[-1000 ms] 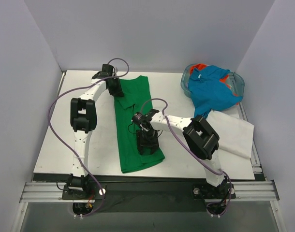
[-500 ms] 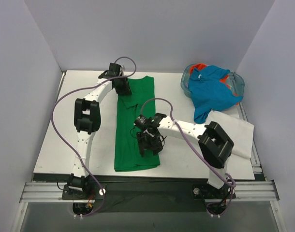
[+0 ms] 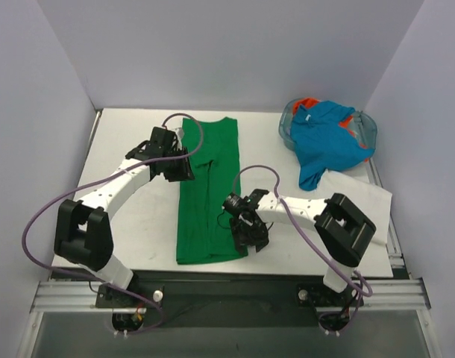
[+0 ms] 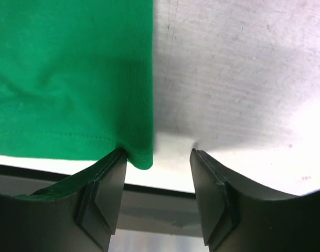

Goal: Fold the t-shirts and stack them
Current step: Rotate the tshirt 90 degrees, then grab the bottom of the folded rectangular tshirt with both arms

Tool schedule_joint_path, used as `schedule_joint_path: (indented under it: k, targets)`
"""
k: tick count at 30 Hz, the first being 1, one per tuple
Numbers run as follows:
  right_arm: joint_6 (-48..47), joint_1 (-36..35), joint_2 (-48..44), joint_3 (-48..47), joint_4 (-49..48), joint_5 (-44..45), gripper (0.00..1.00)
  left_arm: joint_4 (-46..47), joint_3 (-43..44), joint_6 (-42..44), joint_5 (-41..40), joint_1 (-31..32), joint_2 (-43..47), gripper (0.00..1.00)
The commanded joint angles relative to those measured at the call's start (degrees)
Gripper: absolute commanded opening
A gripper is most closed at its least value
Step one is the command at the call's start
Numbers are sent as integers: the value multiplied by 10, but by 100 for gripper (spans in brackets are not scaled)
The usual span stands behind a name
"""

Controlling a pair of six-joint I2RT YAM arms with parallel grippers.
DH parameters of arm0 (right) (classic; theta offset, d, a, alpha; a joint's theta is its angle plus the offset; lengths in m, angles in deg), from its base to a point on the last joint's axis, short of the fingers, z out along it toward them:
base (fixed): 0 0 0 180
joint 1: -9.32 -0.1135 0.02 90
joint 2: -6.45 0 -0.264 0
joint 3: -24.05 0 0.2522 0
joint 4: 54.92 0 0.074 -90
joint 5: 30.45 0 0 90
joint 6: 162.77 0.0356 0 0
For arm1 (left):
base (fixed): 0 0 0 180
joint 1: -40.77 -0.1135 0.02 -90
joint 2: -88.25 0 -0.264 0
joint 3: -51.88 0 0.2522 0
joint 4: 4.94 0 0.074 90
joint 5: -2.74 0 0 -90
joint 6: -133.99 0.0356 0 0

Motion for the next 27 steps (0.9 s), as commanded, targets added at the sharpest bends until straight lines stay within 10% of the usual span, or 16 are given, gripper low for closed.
schedule_joint_path:
  k: [1, 16, 27]
  targets:
    - [-3, 2, -28, 25, -23, 23, 52, 8, -128, -32, -30, 11, 93, 41]
    - [5, -1, -32, 67, -61, -22, 33, -85, -423, -166, -22, 60, 372, 41]
    - [28, -15, -10, 58, -53, -28, 26, -56, -490, -231, 11, 95, 410, 46]
